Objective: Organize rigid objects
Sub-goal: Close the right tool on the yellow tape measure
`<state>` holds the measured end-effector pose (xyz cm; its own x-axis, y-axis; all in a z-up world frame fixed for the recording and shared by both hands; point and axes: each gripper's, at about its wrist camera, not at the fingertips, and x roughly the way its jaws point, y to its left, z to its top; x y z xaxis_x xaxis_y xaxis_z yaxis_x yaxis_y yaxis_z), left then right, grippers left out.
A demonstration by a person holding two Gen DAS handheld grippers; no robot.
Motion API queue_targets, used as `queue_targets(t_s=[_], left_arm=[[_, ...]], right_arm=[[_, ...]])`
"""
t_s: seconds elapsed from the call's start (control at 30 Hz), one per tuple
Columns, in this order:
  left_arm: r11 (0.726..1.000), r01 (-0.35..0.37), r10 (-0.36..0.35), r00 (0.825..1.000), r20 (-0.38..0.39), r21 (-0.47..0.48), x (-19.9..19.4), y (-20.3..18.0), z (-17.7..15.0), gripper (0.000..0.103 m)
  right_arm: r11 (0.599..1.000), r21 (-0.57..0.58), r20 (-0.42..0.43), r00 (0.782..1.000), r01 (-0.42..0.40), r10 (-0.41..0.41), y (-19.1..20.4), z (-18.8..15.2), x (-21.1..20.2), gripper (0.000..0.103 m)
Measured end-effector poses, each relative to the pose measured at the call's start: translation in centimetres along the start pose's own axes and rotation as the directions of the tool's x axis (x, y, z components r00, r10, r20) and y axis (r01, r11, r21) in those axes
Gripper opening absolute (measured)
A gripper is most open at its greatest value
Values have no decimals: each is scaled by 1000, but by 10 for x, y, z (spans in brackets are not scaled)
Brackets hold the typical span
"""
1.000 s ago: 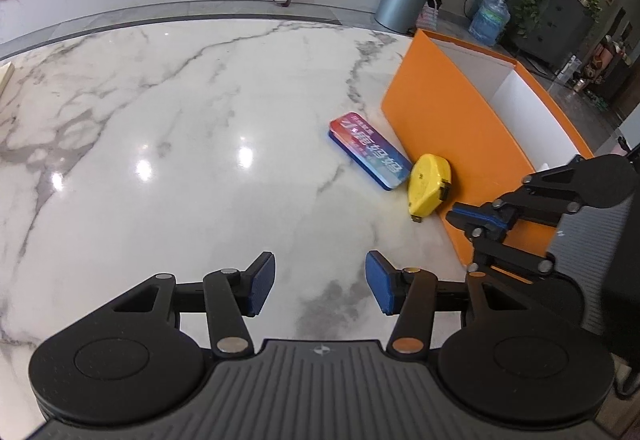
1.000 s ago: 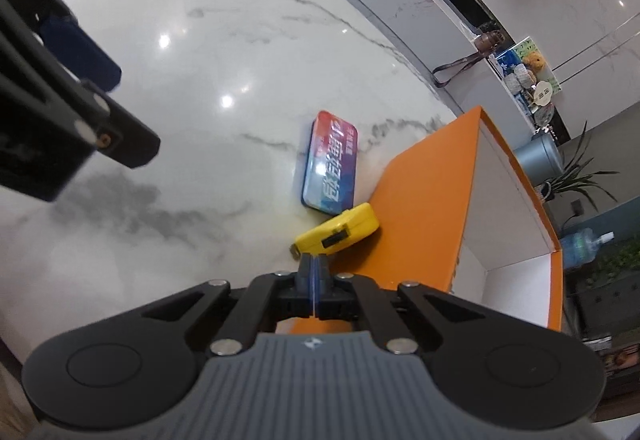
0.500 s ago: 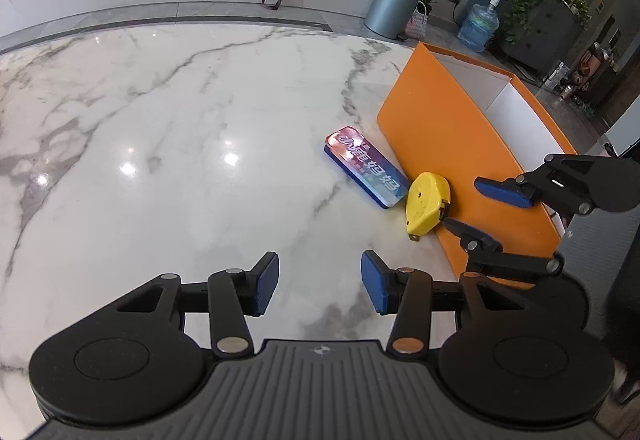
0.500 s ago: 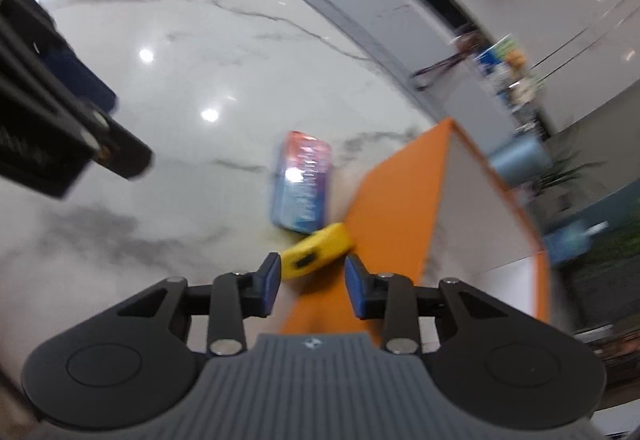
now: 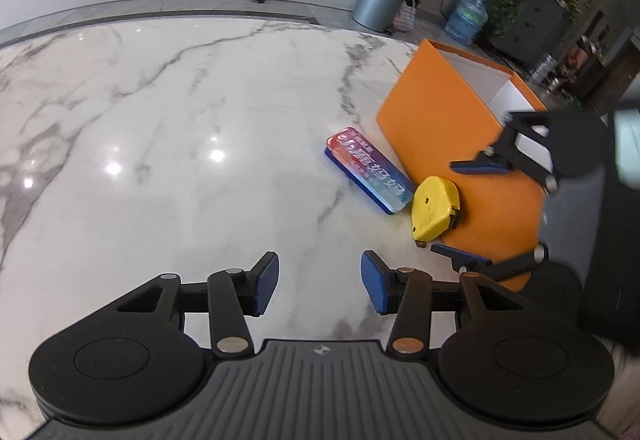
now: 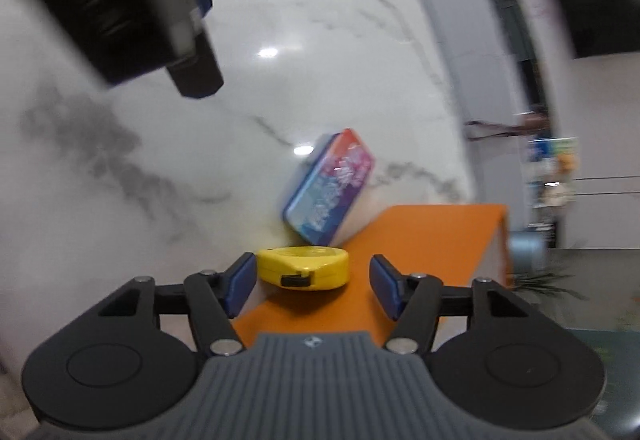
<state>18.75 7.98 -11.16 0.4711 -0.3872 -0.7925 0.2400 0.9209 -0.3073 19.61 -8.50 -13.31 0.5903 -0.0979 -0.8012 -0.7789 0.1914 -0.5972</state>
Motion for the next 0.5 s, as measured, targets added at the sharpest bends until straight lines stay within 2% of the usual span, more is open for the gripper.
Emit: queue_targets(t_s=[0.13, 0.27, 0.3, 0.33, 0.5], left_arm=[[999, -13, 13, 1000, 9, 48, 4, -6, 3, 54], [999, 12, -12, 1000, 22, 40, 11, -7, 2, 54], [999, 22, -22, 1000, 19, 34, 13, -6, 2, 54], [999, 30, -30, 999, 18, 27, 15, -4, 1, 53], [999, 49, -49, 999, 16, -14, 19, 3, 1, 53]], right_arm=[[989, -24, -35, 989, -143, 142, -22, 5, 10, 61], [974, -46, -68, 973, -222, 219, -37, 10, 24, 61], [969, -49, -75, 968, -244, 240, -41, 10, 27, 58], [964, -59, -83, 964, -259, 254, -42, 12, 30, 55], [942, -97, -127, 943, -321, 309, -40, 17, 42, 55]])
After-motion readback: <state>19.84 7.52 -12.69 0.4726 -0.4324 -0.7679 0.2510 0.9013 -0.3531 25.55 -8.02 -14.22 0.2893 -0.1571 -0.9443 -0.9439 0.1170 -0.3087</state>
